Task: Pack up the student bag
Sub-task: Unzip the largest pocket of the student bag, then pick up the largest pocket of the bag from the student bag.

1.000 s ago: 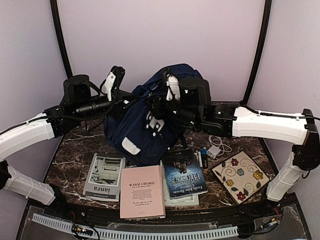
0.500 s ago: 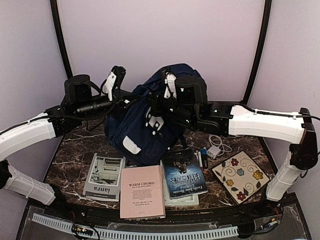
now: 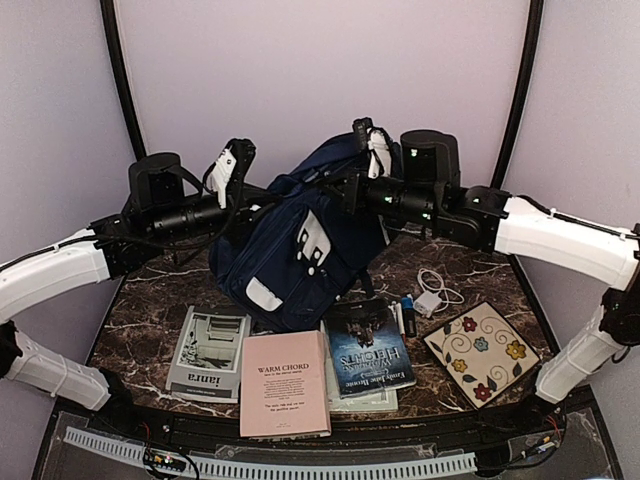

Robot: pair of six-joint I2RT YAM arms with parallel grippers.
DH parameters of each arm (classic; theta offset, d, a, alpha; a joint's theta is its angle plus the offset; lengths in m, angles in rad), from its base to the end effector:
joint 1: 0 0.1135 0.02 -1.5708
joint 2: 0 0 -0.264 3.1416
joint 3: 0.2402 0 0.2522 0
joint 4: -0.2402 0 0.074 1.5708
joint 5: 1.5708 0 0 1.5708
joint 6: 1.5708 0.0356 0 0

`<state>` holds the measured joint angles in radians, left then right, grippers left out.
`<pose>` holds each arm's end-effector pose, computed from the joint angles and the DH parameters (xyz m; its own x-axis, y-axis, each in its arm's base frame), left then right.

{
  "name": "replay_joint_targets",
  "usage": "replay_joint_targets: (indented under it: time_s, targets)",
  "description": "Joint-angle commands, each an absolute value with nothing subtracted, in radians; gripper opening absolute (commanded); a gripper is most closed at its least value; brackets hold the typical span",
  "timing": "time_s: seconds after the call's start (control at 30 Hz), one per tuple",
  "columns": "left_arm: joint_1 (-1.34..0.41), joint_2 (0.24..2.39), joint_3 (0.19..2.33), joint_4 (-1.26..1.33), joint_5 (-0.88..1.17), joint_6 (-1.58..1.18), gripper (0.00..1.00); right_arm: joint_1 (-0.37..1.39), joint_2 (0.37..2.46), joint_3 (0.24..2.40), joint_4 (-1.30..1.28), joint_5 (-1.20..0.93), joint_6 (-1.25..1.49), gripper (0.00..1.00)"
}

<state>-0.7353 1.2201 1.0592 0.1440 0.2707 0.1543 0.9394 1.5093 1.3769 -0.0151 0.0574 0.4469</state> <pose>0.2079 -0.2009 0.3796 0.1174 0.0935 -0.9887 0.8366 0.5272 0.1492 0.2158 0.2917 0.3880 -0.4120 0.1675 -0.8956 -0.6590 0.6240 0.4199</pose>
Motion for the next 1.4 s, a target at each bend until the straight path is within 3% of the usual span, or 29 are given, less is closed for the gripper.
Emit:
replay_joint_targets:
  time_s: [0.0,0.37,0.53,0.73,0.8,0.9,1.03,1.2,1.37]
  targets:
    - [-0.736,1.150,1.037,0.117,0.284,0.243,0.00,0.854,1.468,1.418,-0.201,0.030,0.364,0.00]
    - [-0.738,1.093,0.997,0.137,0.268,0.289,0.00,0.576,1.299,1.370,-0.335,-0.045,0.298,0.00]
    - [-0.737,1.114,1.003,0.163,0.290,0.260,0.00,0.599,1.314,1.391,-0.346,-0.264,0.260,0.00]
    - [-0.736,1.127,1.011,0.191,0.293,0.234,0.00,0.770,1.315,1.428,-0.272,-0.316,0.278,0.00]
    - [-0.736,1.130,1.011,0.191,0.296,0.232,0.00,0.825,1.337,1.444,-0.255,-0.297,0.291,0.07]
    - [-0.737,1.132,1.014,0.188,0.301,0.230,0.00,0.865,1.391,1.489,-0.263,-0.245,0.322,0.26]
    - [-0.737,1.130,1.017,0.188,0.316,0.229,0.00,0.865,1.466,1.566,-0.311,-0.175,0.339,0.39]
    - [-0.737,1.129,1.017,0.191,0.335,0.227,0.00,0.864,1.523,1.631,-0.368,-0.157,0.347,0.43]
    - [-0.736,1.135,1.017,0.200,0.353,0.226,0.00,0.864,1.548,1.617,-0.370,-0.170,0.372,0.40]
